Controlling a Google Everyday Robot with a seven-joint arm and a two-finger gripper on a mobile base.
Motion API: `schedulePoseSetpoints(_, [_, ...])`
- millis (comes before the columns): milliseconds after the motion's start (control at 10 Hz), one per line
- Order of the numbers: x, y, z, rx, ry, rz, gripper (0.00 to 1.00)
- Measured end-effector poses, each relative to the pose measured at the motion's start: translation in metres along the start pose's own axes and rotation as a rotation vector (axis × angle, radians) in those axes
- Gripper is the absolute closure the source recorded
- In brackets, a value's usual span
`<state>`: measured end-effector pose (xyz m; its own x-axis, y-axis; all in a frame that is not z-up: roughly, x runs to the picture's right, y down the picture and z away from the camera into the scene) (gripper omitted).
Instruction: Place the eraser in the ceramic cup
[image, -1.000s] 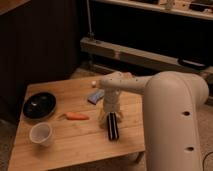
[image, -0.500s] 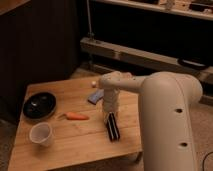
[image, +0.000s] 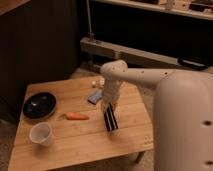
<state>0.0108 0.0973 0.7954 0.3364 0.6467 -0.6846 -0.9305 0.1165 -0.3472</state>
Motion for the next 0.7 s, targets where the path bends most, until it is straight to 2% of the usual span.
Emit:
schedulePoseSetpoints(100, [-0.004,0.01,-0.03,-0.028,-0.057,-0.031,1.0])
schedulePoseSetpoints(200, [-0.011,0.023,-0.059,-0.082,-0.127,-0.07,1.0])
schedulePoseSetpoints(400, [-0.021,0.046,-0.101,-0.22,-0.232,-0.15,1.0])
schedulePoseSetpoints(500, [-0.026,0.064,-0.128,-0.347,-0.297,-0.228,1.0])
schedulePoseSetpoints(600, [-0.028,0.073,-0.145,-0.417,-0.337,-0.278,1.0])
schedulePoseSetpoints(700, [-0.029,0.081,-0.169,-0.504,-0.396,-0.34,1.0])
